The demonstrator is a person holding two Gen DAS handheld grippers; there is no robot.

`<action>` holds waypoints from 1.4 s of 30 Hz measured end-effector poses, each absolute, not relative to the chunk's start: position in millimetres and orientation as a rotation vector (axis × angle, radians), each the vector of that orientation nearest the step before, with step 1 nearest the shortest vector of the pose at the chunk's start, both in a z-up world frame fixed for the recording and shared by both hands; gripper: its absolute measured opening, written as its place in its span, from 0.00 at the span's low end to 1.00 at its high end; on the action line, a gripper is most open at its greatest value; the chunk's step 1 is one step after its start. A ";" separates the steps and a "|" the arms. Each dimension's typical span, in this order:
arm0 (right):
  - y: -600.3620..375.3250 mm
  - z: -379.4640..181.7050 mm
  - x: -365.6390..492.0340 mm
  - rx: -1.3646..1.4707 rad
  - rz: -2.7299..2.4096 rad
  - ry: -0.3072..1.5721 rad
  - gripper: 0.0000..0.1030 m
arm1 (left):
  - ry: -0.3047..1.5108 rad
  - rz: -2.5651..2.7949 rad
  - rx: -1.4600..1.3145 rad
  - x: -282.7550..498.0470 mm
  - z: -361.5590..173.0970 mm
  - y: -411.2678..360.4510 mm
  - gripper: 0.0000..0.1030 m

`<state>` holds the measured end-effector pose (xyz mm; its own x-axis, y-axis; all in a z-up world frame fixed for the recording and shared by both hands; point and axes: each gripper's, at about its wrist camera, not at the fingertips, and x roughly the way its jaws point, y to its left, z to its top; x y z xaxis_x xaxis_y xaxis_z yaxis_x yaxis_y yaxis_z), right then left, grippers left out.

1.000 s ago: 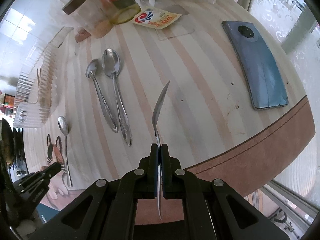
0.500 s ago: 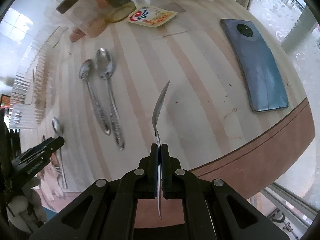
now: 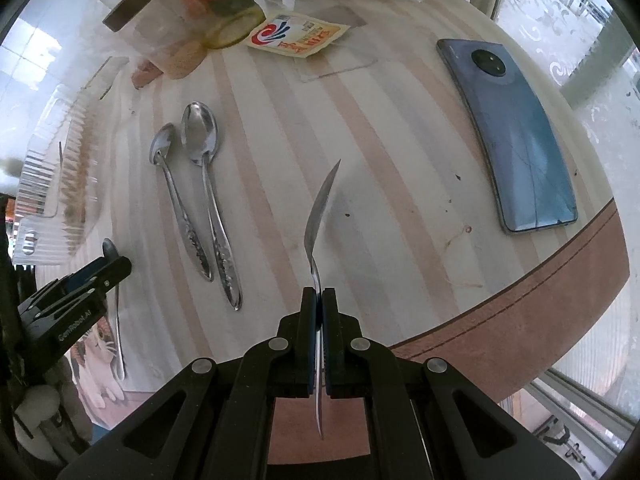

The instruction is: Organize utensils

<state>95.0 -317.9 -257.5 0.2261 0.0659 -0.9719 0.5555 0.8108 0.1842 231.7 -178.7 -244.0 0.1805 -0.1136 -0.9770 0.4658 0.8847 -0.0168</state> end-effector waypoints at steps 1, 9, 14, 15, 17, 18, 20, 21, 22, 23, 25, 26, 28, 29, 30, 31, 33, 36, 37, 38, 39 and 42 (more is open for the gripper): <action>-318.0 -256.5 95.1 0.566 -0.363 1.314 0.03 | 1.330 -0.422 0.312 229.8 -243.1 -178.3 0.36; -319.4 -247.8 96.3 0.560 -0.362 1.296 0.03 | 1.284 -0.453 0.288 219.4 -219.3 -168.2 0.36; -320.7 -231.5 96.3 0.570 -0.352 1.258 0.03 | 1.238 -0.479 0.241 212.8 -183.8 -163.6 0.36; -320.7 -226.0 96.1 0.572 -0.348 1.246 0.03 | 1.228 -0.485 0.229 213.0 -177.0 -162.6 0.36; -321.7 -213.9 96.8 0.577 -0.339 1.221 0.03 | 1.201 -0.491 0.214 209.8 -160.0 -161.7 0.36; -322.0 -205.3 97.6 0.580 -0.333 1.203 0.03 | 1.183 -0.498 0.197 211.4 -149.3 -160.2 0.29; -322.6 -191.9 100.5 0.589 -0.321 1.178 0.03 | 1.179 -0.517 0.164 218.4 -138.6 -159.4 0.00; -322.5 -185.0 102.1 0.589 -0.314 1.167 0.03 | 1.172 -0.525 0.142 222.6 -132.0 -157.7 0.00; -321.4 -178.0 104.8 0.586 -0.307 1.154 0.03 | 1.161 -0.526 0.131 227.3 -126.9 -156.5 0.00; -320.5 -173.5 106.7 0.581 -0.301 1.146 0.03 | 1.146 -0.519 0.129 231.1 -122.4 -154.8 0.00; -315.2 -161.1 114.9 0.560 -0.292 1.122 0.03 | 1.144 -0.512 0.098 241.0 -119.3 -147.2 0.00; -311.9 -159.9 119.7 0.559 -0.289 1.120 0.03 | 1.154 -0.508 0.067 244.9 -120.8 -140.5 0.01; -310.7 -157.5 125.5 0.567 -0.282 1.111 0.03 | 1.182 -0.481 0.019 250.7 -128.2 -126.3 0.01; -309.8 -157.9 126.7 0.565 -0.280 1.112 0.03 | 1.198 -0.469 -0.001 252.5 -133.9 -120.7 0.01; -308.8 -159.1 128.3 0.566 -0.277 1.114 0.03 | 1.231 -0.459 -0.031 254.6 -144.0 -111.7 0.03; -307.5 -162.9 130.4 0.568 -0.274 1.121 0.03 | 1.262 -0.448 -0.043 255.6 -153.8 -106.8 0.09; -306.0 -171.8 130.4 0.574 -0.271 1.141 0.03 | 1.328 -0.418 -0.075 257.2 -176.5 -98.9 0.29; -305.5 -190.1 128.0 0.593 -0.269 1.181 0.03 | 1.392 -0.406 -0.115 258.8 -204.3 -100.6 0.34; -305.5 -197.2 126.9 0.596 -0.273 1.195 0.03 | 1.401 -0.403 -0.108 259.4 -209.9 -105.0 0.34; -305.9 -203.7 125.7 0.597 -0.278 1.208 0.03 | 1.404 -0.397 -0.091 260.0 -214.3 -110.6 0.34; -306.1 -206.6 124.6 0.598 -0.279 1.216 0.03 | 1.405 -0.393 -0.060 260.7 -219.3 -118.6 0.34; -310.7 -220.4 122.1 0.602 -0.293 1.240 0.03 | 1.404 -0.370 0.079 263.3 -238.5 -146.2 0.34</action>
